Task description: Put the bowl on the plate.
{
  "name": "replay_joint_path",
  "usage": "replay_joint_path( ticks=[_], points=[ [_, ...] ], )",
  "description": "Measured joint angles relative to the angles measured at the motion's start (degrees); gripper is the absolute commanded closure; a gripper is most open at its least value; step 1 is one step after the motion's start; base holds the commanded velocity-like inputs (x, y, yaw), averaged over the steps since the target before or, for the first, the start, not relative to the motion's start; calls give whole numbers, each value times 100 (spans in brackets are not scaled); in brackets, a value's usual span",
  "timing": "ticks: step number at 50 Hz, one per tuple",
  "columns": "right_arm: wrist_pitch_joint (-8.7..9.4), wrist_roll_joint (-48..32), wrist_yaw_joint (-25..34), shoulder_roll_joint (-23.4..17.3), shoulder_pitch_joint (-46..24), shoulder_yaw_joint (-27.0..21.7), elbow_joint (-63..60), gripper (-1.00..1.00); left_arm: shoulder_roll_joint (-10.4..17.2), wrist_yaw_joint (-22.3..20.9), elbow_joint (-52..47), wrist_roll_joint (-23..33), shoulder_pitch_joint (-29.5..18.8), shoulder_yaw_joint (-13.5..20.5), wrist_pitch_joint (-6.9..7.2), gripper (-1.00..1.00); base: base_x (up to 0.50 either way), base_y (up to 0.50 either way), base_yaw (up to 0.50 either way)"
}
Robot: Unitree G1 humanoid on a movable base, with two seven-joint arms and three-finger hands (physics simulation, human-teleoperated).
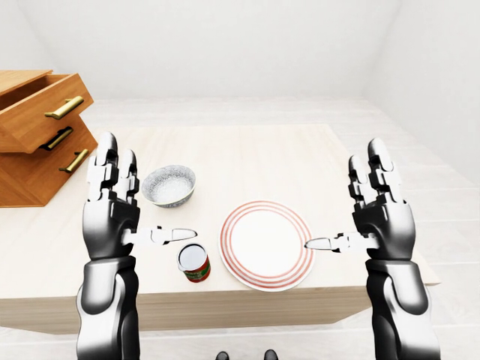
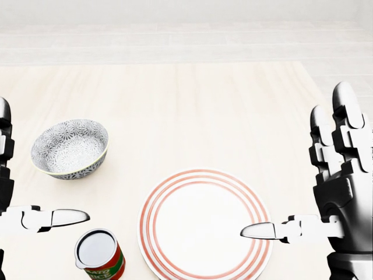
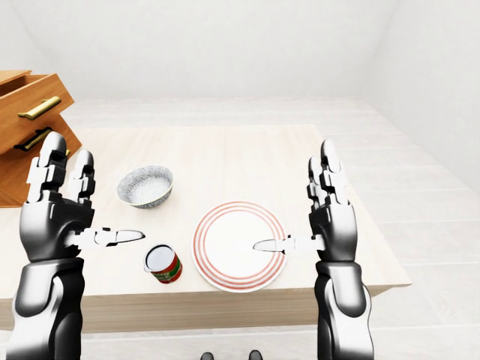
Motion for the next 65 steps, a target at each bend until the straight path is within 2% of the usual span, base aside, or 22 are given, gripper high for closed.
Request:
replay_joint_path(
  ticks=[16,44,51,65],
  points=[
    [0,-169,-20,15,47,91,81,-100,11,-31,65,7,14,18,0,-100,18,0,0],
    [0,-212,-6,32,67,119,159,-100,29,-61,155,44,-9,35,0,-100,0,0,0],
    [0,-180,19,55,87,109,134,-100,52,-62,129,50,15,42,0,-100,0,-45,0],
    [0,-164,45,36,137,52,53,-100,10,-68,78,78,34,-5,0,-100,0,-1,0]
  ],
)
